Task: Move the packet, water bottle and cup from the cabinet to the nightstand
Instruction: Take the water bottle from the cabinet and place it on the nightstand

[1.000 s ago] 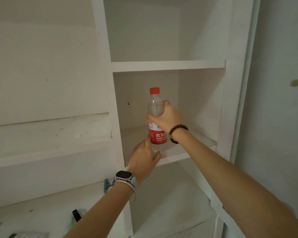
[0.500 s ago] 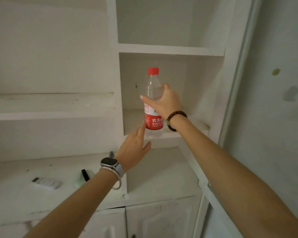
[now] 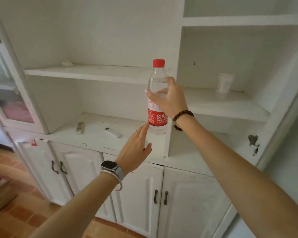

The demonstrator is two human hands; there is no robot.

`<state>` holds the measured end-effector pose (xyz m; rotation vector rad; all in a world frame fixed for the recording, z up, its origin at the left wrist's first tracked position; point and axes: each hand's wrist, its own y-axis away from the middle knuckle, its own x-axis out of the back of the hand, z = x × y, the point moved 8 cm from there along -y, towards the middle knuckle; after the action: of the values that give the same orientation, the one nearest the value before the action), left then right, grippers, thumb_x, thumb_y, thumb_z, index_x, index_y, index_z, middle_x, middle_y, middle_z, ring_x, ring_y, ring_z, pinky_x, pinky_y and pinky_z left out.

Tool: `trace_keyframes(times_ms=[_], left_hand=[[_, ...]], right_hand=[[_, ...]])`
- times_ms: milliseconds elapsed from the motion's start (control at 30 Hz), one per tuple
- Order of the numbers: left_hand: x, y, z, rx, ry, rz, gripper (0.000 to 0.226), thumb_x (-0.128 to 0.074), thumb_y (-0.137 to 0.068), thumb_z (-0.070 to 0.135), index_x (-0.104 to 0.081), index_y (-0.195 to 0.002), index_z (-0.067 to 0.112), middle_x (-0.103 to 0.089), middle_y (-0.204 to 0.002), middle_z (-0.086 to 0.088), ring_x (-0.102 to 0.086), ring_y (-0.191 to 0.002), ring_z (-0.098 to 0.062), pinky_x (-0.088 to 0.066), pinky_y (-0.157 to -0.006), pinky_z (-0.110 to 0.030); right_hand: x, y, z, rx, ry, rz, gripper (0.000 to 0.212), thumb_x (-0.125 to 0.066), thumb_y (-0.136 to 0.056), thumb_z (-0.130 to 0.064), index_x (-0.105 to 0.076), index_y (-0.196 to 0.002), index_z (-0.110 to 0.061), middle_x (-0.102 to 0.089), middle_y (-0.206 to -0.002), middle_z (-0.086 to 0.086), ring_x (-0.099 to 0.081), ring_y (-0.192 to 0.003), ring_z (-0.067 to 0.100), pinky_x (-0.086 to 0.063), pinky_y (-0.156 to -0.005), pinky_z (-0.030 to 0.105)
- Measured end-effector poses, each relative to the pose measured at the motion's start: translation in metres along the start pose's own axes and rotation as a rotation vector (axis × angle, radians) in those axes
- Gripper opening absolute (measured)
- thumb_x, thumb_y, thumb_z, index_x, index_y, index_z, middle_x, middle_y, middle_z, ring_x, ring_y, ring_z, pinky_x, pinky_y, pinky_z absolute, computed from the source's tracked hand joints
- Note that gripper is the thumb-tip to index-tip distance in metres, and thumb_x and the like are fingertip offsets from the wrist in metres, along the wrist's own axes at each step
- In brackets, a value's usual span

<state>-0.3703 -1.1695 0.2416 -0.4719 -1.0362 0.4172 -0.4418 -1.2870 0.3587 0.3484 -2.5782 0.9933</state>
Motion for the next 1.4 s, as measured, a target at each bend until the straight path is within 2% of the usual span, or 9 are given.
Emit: trace_keyframes(times_ms=[100,400,567,667,800,900,1033,1200,1400], left_hand=[[0.029,0.032,-0.02,0.057,-0.057,0.023,0.071,-0.051,-0.093,0.019,-0.008,-0.15,0.022,-0.031,-0.152,0.001,-0.035,-0.134,-0.012,-0.025,-0.108,-0.018],[0.122,0.166,-0.085,0.351,-0.217,0.069,0.076,-0.053,-0.093,0.017,-0.005,-0.151,0.018,-0.026,-0.155,-0.004,-0.032,-0.137,-0.018,-0.023,-0.11,-0.025],[0.172,0.268,-0.109,0.528,-0.243,0.081,0.079,-0.055,-0.093,0.021,-0.002,-0.151,0.023,-0.028,-0.154,-0.005,-0.04,-0.133,-0.021,-0.034,-0.111,-0.036],[0.206,0.332,-0.114,0.639,-0.243,0.118,0.079,-0.055,-0.091,0.016,-0.004,-0.151,0.022,-0.027,-0.154,-0.005,-0.038,-0.134,-0.021,-0.03,-0.108,-0.028],[0.245,0.422,-0.119,0.773,-0.253,0.161,0.07,-0.051,-0.09,0.006,-0.015,-0.149,0.013,-0.028,-0.154,-0.006,-0.034,-0.136,-0.019,-0.025,-0.106,-0.02],[0.269,0.494,-0.126,0.88,-0.247,0.207,0.077,-0.052,-0.089,0.009,-0.009,-0.151,0.021,-0.031,-0.152,-0.003,-0.035,-0.136,-0.017,-0.027,-0.104,-0.02],[0.299,0.58,-0.125,0.987,-0.285,0.272,0.076,-0.052,-0.088,0.01,-0.01,-0.151,0.022,-0.032,-0.152,-0.004,-0.036,-0.136,-0.016,-0.031,-0.11,-0.026],[0.332,0.667,-0.114,1.083,-0.344,0.348,0.075,-0.052,-0.088,0.01,-0.013,-0.15,0.021,-0.04,-0.147,-0.005,-0.051,-0.122,-0.017,-0.04,-0.105,-0.029],[0.359,0.74,-0.111,1.204,-0.434,0.404,0.072,-0.054,-0.089,0.007,-0.016,-0.15,0.01,-0.034,-0.151,-0.006,-0.036,-0.136,-0.015,-0.02,-0.105,-0.011]], right_hand=[[-0.044,0.015,-0.024,0.04,-0.072,-0.088,0.062,-0.074,-0.07,-0.058,-0.054,-0.117,-0.024,-0.07,-0.101,-0.002,-0.068,-0.09,0.013,-0.059,-0.078,0.032],[-0.179,0.098,-0.122,0.122,-0.227,-0.332,0.068,-0.075,-0.074,-0.052,-0.046,-0.122,-0.013,-0.068,-0.109,0.003,-0.068,-0.092,0.017,-0.058,-0.08,0.032],[-0.252,0.174,-0.185,0.155,-0.282,-0.476,0.069,-0.077,-0.075,-0.048,-0.043,-0.122,-0.011,-0.065,-0.112,0.002,-0.066,-0.092,0.018,-0.057,-0.08,0.031],[-0.289,0.229,-0.224,0.168,-0.34,-0.547,0.068,-0.08,-0.073,-0.045,-0.045,-0.121,-0.014,-0.061,-0.106,-0.005,-0.062,-0.091,0.012,-0.051,-0.074,0.017],[-0.338,0.305,-0.273,0.2,-0.404,-0.665,0.068,-0.081,-0.069,-0.049,-0.046,-0.12,-0.019,-0.067,-0.111,0.0,-0.065,-0.096,0.013,-0.054,-0.08,0.024],[-0.369,0.361,-0.311,0.236,-0.438,-0.743,0.069,-0.079,-0.069,-0.052,-0.046,-0.12,-0.02,-0.067,-0.111,-0.001,-0.063,-0.094,0.011,-0.049,-0.076,0.017],[-0.407,0.434,-0.36,0.283,-0.483,-0.839,0.075,-0.074,-0.066,-0.062,-0.044,-0.123,-0.022,-0.068,-0.112,-0.001,-0.065,-0.098,0.014,-0.053,-0.083,0.026],[-0.439,0.512,-0.414,0.338,-0.545,-0.969,0.068,-0.078,-0.07,-0.053,-0.045,-0.121,-0.02,-0.069,-0.11,-0.006,-0.057,-0.088,0.001,-0.037,-0.065,-0.005],[-0.482,0.582,-0.462,0.348,-0.648,-1.098,0.066,-0.081,-0.068,-0.048,-0.049,-0.117,-0.018,-0.066,-0.103,-0.007,-0.062,-0.087,0.004,-0.05,-0.074,0.014]])
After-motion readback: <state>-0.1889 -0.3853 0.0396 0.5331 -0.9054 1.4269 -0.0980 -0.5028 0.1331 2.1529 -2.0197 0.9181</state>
